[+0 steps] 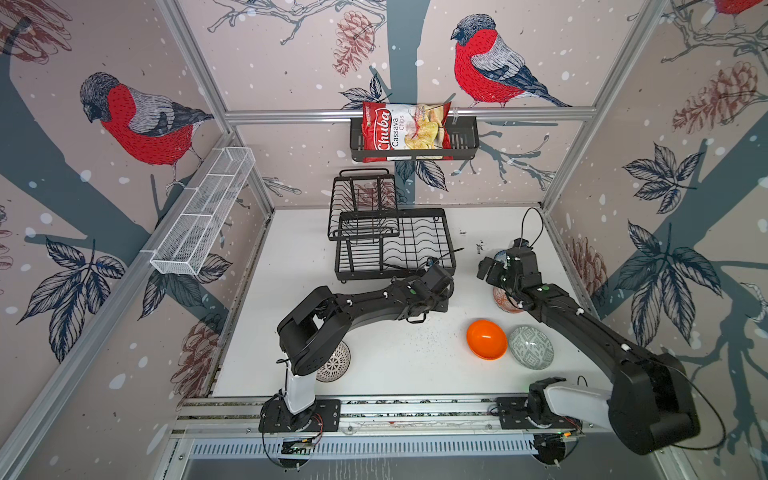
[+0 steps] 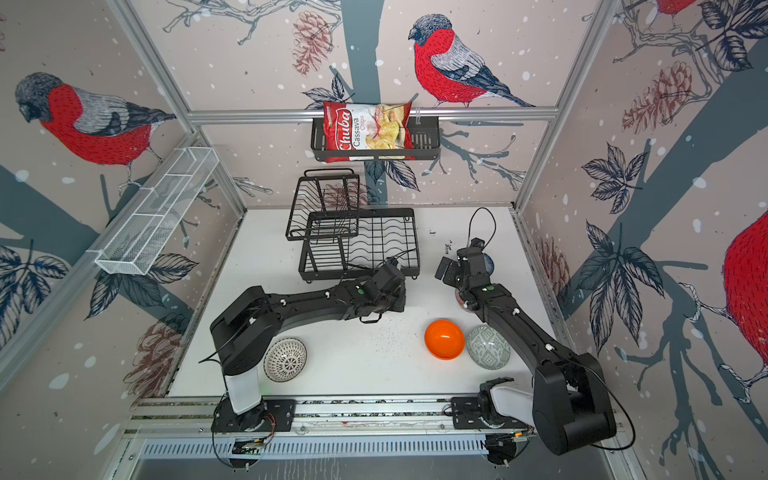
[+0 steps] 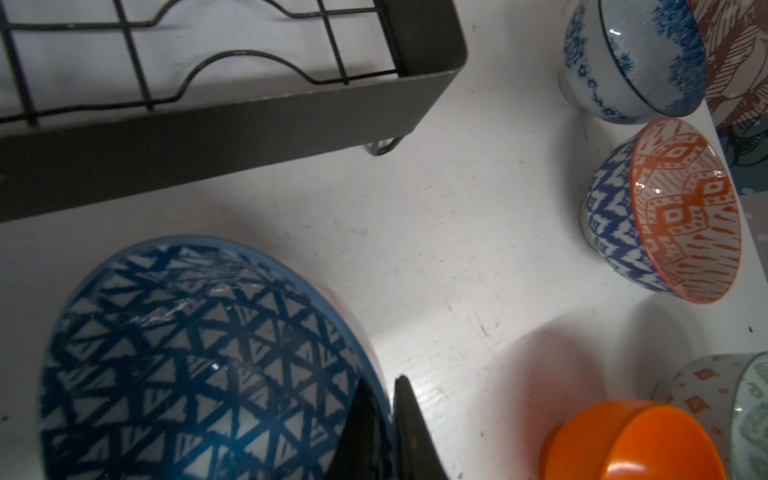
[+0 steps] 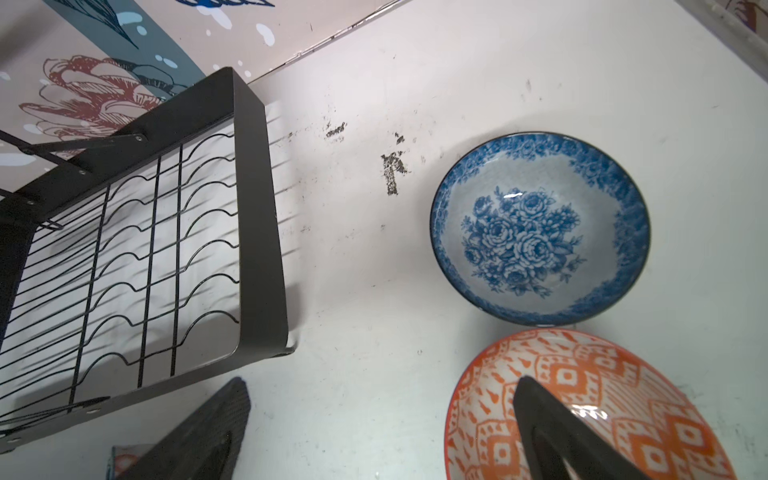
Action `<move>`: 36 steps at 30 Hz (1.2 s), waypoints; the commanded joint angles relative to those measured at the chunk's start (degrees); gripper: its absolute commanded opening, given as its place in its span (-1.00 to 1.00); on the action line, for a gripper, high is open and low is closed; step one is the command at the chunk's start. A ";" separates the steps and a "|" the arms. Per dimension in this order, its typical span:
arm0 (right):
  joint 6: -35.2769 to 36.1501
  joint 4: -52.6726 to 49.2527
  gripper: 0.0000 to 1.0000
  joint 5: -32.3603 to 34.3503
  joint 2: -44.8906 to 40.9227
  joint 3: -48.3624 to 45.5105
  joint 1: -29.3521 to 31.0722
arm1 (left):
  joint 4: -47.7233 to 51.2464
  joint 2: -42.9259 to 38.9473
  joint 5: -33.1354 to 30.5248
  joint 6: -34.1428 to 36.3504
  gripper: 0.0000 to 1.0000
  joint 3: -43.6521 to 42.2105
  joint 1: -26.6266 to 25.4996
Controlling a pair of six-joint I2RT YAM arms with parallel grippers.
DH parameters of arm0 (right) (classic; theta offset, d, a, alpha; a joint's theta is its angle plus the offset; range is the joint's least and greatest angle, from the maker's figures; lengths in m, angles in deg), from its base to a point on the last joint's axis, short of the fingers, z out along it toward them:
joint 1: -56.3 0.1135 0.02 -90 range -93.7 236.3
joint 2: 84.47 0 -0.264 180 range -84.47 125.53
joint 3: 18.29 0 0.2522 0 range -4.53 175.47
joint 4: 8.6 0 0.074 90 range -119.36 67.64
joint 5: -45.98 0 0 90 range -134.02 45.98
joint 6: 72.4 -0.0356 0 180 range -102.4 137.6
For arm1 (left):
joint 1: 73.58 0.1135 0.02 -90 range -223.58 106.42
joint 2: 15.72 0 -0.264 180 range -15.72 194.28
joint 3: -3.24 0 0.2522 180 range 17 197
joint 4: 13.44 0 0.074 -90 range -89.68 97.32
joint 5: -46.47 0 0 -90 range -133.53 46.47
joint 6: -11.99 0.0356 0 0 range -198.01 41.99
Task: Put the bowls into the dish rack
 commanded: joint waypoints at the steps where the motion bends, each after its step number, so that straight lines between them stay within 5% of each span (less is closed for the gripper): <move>1: -0.48 0.38 1.00 -1.32 -0.64 -0.52 -0.59 | 5.95 2.51 4.36 -0.98 -0.97 0.62 -0.77; 21: -0.83 0.37 1.00 -2.16 -0.94 -1.24 -0.81 | 8.41 1.81 2.51 0.44 -0.49 4.14 -1.62; 25: -0.80 0.40 1.00 -2.40 -0.99 -1.06 -0.86 | 9.39 1.27 1.77 1.15 -0.26 5.69 -1.62; 36: -0.41 0.45 0.99 -3.50 -1.99 -1.23 -0.78 | 16.02 -1.74 -6.50 4.41 0.12 10.45 -1.62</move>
